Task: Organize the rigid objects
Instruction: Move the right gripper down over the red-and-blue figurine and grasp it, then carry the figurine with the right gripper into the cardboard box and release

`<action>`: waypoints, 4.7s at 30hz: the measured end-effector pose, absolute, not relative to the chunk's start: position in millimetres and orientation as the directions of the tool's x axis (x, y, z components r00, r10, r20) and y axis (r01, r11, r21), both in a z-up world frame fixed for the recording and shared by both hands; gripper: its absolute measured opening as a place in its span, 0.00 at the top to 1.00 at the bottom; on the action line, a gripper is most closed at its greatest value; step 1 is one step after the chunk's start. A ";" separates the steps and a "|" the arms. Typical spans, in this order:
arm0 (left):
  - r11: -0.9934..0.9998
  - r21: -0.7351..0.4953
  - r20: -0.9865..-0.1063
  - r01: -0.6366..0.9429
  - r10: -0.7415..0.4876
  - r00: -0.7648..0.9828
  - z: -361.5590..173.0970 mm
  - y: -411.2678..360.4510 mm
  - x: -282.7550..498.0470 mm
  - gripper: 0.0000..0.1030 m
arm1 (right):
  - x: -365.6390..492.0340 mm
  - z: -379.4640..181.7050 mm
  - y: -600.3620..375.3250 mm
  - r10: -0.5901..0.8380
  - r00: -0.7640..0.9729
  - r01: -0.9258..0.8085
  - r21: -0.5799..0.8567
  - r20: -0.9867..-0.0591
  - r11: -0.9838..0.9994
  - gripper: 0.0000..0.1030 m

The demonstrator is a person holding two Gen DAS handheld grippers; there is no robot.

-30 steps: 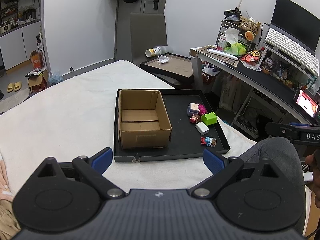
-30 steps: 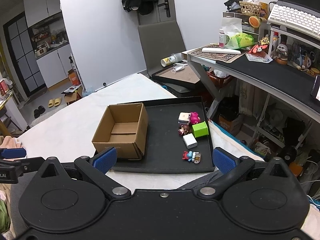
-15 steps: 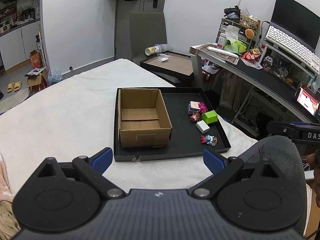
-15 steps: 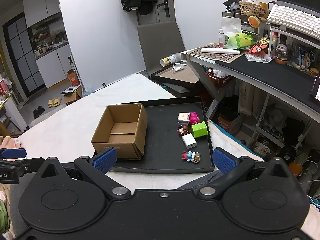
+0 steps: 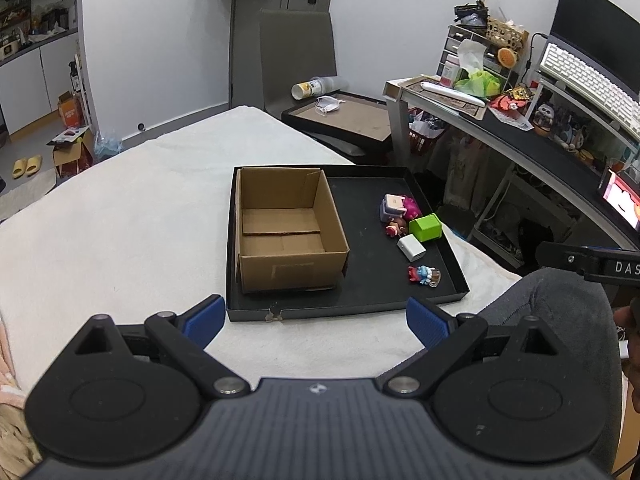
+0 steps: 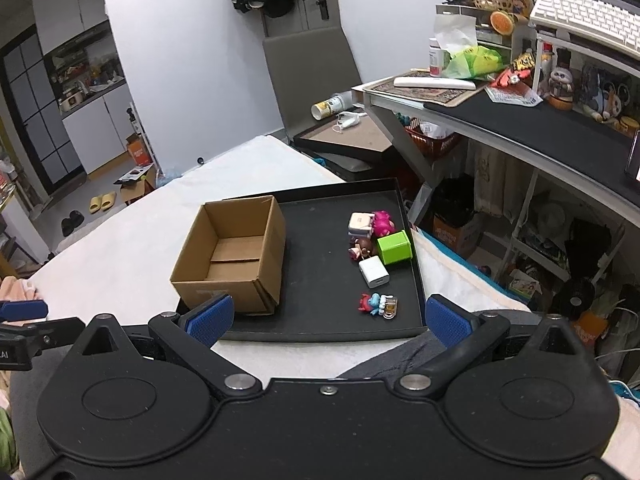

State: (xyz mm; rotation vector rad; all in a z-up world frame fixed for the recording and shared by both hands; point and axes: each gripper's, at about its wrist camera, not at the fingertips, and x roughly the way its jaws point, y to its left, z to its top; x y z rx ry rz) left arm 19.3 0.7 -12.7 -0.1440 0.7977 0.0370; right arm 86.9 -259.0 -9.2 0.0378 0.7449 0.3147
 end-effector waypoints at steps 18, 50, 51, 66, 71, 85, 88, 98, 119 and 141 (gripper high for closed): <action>0.969 -0.153 -0.771 -0.194 0.006 0.637 -50.7 38.9 72.0 0.07 | 161.4 -60.3 -250.6 0.243 0.604 -0.167 0.177 -0.759 0.970 0.00; 0.913 -0.246 -0.794 -0.325 0.002 0.607 -118.0 106.7 175.4 0.35 | 266.3 -137.5 -236.1 0.128 0.497 -0.026 0.133 -0.858 0.991 0.01; 0.908 -0.248 -0.797 -0.338 0.007 0.604 -121.9 109.4 177.0 0.35 | 269.6 -140.4 -235.2 0.133 0.488 -0.029 0.136 -0.863 0.990 0.02; 0.830 -0.376 -0.803 -0.412 -0.071 0.591 -167.2 138.4 199.9 0.60 | 305.0 -192.2 -223.5 0.057 0.359 0.037 0.075 -0.932 0.996 0.11; 0.831 -0.406 -0.792 -0.381 -0.112 0.600 -176.7 143.7 202.4 0.66 | 316.7 -210.4 -217.0 0.019 0.313 0.051 0.037 -0.950 0.998 0.11; 0.817 -0.460 -0.767 -0.347 -0.170 0.618 -185.6 149.4 206.7 0.81 | 331.1 -242.4 -207.3 -0.041 0.214 0.068 -0.027 -0.976 0.997 0.27; 0.817 -0.464 -0.764 -0.342 -0.173 0.622 -185.7 150.4 206.1 0.81 | 329.5 -239.3 -209.8 0.003 0.218 0.076 0.020 -0.976 0.997 0.43; 0.812 -0.471 -0.759 -0.345 -0.174 0.627 -186.7 151.7 205.3 0.81 | 318.0 -209.5 -201.1 0.035 0.292 0.056 0.053 -0.956 0.997 0.43; 0.810 -0.470 -0.761 -0.352 -0.170 0.625 -185.4 151.2 205.1 0.81 | 303.6 -125.5 -147.2 0.099 0.449 -0.107 0.057 -0.888 0.993 0.43; 0.805 -0.488 -0.755 -0.338 -0.195 0.625 -187.1 154.1 206.7 0.80 | 303.6 -93.7 -61.9 0.202 0.476 -0.269 0.078 -0.856 0.960 0.43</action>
